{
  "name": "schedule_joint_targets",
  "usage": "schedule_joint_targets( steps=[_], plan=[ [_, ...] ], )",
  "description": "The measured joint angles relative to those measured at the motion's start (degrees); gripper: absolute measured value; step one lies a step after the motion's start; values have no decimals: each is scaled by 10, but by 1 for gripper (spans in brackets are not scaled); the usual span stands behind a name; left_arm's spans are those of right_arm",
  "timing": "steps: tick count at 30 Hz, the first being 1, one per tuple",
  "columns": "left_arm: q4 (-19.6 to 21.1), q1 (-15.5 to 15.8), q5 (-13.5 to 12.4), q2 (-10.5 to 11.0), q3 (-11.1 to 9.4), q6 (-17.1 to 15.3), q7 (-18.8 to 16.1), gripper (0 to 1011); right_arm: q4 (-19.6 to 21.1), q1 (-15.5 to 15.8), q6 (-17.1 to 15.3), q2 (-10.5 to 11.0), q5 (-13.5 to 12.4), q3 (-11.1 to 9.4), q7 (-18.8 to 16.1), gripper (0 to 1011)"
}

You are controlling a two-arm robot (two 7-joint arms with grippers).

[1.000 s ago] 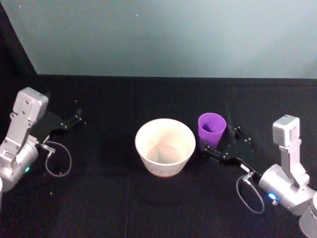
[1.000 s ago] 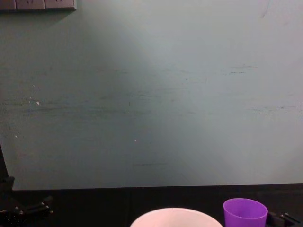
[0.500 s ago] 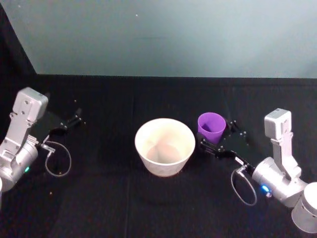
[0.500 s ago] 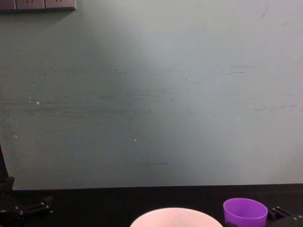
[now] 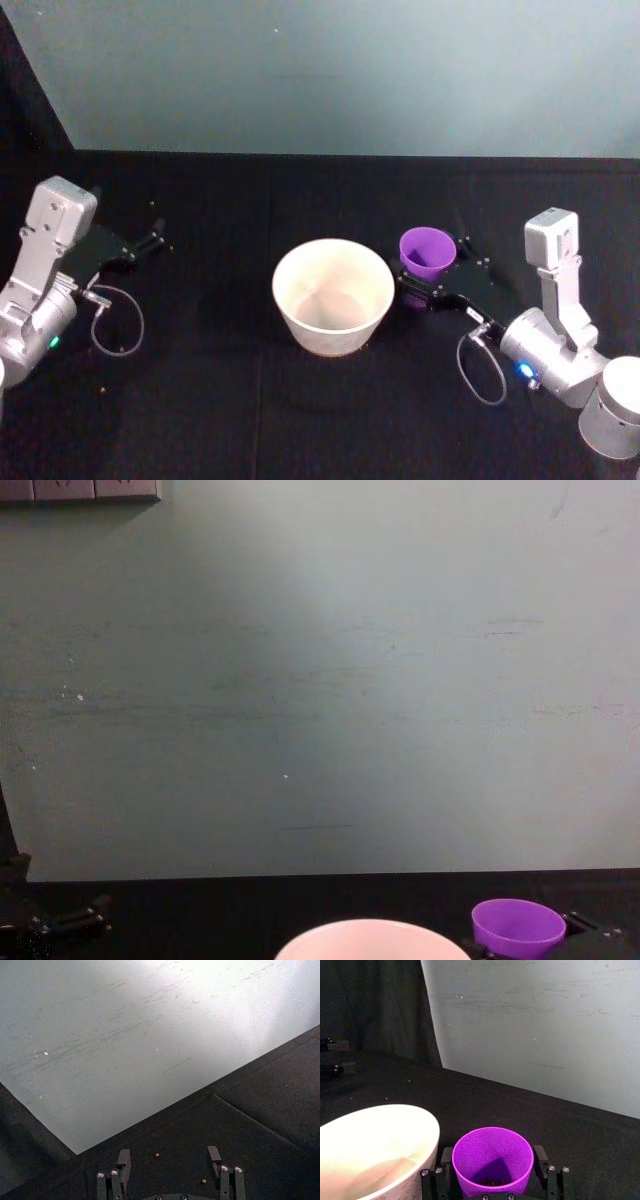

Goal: Pick up the cup and pour the mung beans from the cup into the bowl.

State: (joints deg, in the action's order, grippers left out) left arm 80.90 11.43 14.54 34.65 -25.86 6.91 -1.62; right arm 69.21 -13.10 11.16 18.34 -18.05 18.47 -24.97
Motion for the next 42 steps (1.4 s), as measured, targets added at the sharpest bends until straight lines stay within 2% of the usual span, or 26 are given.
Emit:
schedule_joint_targets(
  steps=[17,28,33,36,42],
  plan=[
    [0,0,0,0,0,0,0,1000,-15,-8,3,-14,14,-6,-1,1003],
    [0,0,0,0,0,0,0,1000,-15,-8,4,-13,14,-5,-1,1000],
    [0,0,0,0,0,0,0,1000,-14,-7,3,-13,13,-5,-1,927],
    [0,0,0,0,0,0,0,1000,-14,-7,3,-13,13,-5,-1,824],
    [0,0,0,0,0,0,0,1000,-13,-7,3,-13,13,-5,-1,760]
  ],
)
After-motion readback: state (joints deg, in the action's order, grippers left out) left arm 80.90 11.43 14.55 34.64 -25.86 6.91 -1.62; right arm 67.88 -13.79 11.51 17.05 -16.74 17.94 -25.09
